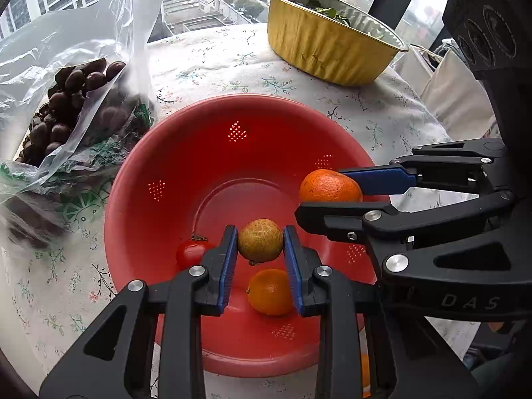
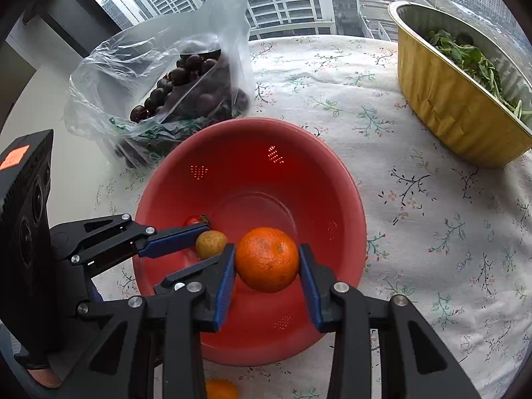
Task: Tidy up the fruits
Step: 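Carry both held fruits over the red colander, then open both tools to drop the fruits into the colander, then move both open tools back to the remaining fruits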
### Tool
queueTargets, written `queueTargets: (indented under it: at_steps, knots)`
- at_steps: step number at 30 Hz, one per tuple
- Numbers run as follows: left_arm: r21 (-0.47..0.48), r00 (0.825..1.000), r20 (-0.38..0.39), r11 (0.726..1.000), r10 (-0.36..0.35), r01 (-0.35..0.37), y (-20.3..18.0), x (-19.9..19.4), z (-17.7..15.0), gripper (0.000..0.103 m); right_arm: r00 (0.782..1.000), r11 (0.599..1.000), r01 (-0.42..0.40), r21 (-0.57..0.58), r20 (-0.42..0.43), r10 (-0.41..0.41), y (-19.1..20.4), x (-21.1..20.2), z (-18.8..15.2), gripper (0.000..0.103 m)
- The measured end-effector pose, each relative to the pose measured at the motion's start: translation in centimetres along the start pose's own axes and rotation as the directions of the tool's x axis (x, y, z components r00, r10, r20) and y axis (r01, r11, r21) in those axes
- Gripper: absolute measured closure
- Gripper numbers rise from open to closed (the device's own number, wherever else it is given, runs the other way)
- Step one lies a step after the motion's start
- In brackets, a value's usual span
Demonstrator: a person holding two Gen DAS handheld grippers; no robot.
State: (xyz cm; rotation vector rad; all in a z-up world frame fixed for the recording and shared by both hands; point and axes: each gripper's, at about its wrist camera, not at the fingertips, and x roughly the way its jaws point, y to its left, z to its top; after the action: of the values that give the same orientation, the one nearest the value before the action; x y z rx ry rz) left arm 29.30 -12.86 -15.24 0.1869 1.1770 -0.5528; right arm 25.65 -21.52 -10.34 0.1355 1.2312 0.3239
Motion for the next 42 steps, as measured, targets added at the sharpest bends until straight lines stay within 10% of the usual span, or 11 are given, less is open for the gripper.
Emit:
queueTargets:
  at_steps: [19,32,42]
  knots:
    - [0.009,0.999,-0.034,1.0,0.027,-0.027,0.8,1.3,-0.6,0.075,0.998,0.999,0.04,-0.003,-0.051,-0.041,0.8,2.7,0.6,0.062]
    - [0.001,0.998,0.043,0.999,0.051,-0.051,0.2,-3.5,-1.4,0.034,0.999,0.999,0.035,0.009,0.025,-0.035,0.9,-0.8,0.5,0.049]
    - [-0.044,0.997,0.071,0.998,0.04,-0.037,-1.0,-9.5,-10.2,0.016,0.997,0.997,0.0,0.08,0.082,-0.007,0.3,-7.3,-8.0,0.034]
